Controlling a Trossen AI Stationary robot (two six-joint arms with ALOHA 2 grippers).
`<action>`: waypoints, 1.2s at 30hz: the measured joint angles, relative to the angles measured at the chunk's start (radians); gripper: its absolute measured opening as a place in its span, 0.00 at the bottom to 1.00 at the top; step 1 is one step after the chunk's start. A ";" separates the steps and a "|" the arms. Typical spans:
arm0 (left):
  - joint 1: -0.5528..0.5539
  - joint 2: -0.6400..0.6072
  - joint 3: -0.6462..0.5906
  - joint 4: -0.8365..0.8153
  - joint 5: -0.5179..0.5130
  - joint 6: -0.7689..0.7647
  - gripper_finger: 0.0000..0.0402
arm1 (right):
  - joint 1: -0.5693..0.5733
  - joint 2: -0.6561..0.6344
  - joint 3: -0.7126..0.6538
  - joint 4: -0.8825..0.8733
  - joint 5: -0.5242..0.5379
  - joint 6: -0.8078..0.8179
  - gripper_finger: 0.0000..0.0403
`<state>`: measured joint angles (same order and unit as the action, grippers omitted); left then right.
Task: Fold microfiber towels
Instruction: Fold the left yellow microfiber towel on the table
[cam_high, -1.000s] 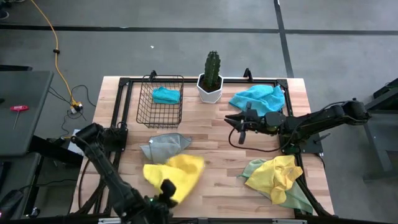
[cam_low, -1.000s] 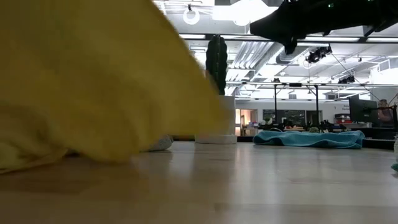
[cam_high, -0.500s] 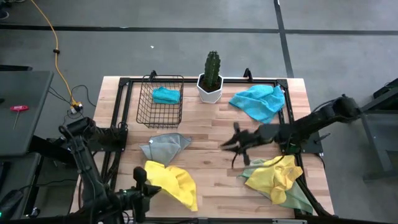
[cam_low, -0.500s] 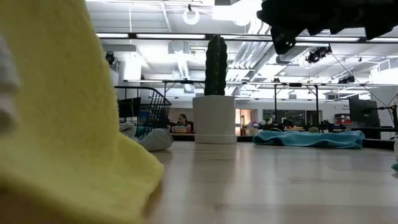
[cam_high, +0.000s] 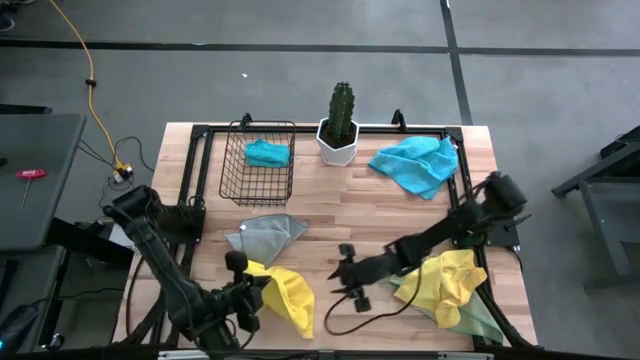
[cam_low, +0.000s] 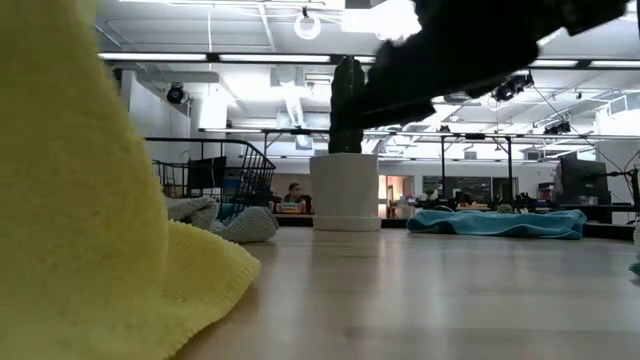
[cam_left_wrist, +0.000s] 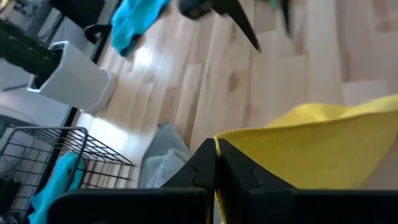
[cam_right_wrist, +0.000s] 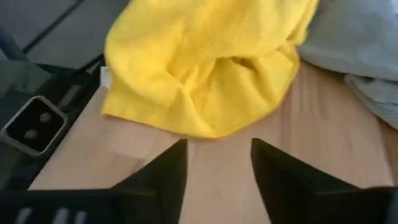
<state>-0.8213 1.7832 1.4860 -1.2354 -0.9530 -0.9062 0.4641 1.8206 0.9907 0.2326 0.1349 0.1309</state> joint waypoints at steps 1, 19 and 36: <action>0.004 0.000 0.000 0.000 -0.006 0.000 0.00 | 0.000 0.028 0.036 -0.020 0.000 -0.009 0.46; 0.007 0.000 0.000 -0.002 -0.083 -0.064 0.00 | 0.053 0.130 0.312 -0.322 0.051 0.068 0.55; 0.099 0.001 0.000 -0.003 -0.213 -0.089 0.00 | 0.076 0.131 0.289 -0.364 0.049 0.179 0.55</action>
<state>-0.7219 1.7840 1.4860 -1.2384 -1.1660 -0.9949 0.5400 1.9514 1.2793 -0.1318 0.1841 0.3095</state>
